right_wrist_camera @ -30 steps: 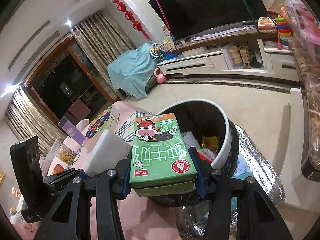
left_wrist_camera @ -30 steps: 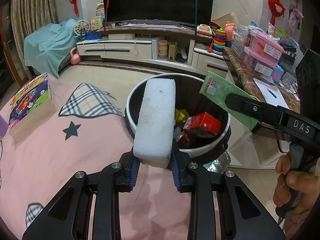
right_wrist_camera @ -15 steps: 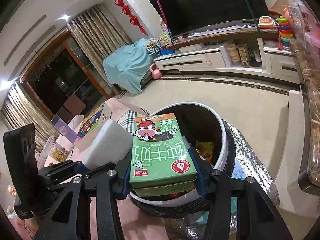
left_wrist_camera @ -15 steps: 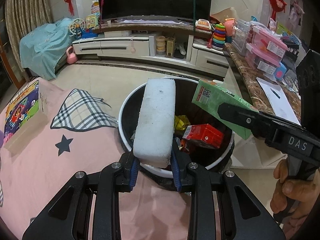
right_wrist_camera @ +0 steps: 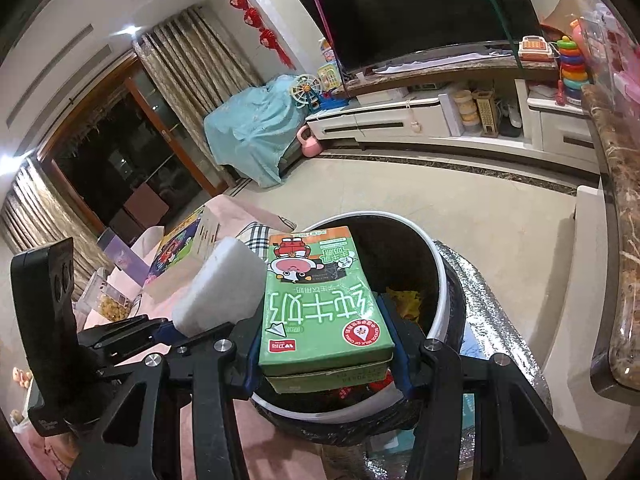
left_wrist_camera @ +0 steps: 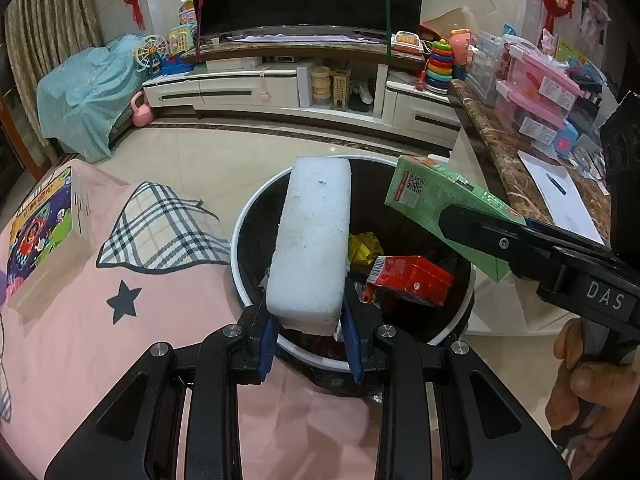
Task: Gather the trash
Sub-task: 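Lower both grippers into the bin and open them to drop the foam block and carton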
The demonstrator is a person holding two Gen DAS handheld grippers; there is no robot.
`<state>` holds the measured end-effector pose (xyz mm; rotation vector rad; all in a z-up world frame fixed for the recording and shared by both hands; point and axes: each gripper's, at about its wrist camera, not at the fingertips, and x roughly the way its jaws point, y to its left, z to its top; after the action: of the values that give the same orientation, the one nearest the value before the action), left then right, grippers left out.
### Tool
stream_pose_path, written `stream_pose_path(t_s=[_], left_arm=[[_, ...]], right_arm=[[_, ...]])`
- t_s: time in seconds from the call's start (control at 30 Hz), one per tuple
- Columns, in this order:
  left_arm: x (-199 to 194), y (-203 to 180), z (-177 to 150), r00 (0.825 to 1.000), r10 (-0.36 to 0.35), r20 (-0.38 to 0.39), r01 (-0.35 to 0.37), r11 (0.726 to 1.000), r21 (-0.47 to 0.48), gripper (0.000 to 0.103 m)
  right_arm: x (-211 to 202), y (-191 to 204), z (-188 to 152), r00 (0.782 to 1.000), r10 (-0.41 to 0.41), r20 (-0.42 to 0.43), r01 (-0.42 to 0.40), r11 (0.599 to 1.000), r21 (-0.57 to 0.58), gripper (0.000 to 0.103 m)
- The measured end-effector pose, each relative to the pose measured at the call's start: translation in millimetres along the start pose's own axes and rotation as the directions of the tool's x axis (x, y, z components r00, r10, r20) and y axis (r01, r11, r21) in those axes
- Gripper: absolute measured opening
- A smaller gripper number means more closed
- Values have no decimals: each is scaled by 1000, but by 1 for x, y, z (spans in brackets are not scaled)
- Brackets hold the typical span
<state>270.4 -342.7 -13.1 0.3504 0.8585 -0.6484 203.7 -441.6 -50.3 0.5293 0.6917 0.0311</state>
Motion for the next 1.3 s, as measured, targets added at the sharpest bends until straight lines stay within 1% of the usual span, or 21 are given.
stream_pose_path(t_s=[0.33,1.0,1.3], left_arm=[[7,3,1,1000,8,-19,-8,1000,-7,27],[16,9,1,999,11,-40,-11,1000,-11,27],[18,8,2,999,14,-37,-14,1000,-10,28]], right_arm=[[7,-4,4,1000,-4,-21,5,1000,10,51],[14,-7,8,999,-2,-36,2,1000,18,51],[18,-9,12,999,-4,-44,5,1000,27,51]])
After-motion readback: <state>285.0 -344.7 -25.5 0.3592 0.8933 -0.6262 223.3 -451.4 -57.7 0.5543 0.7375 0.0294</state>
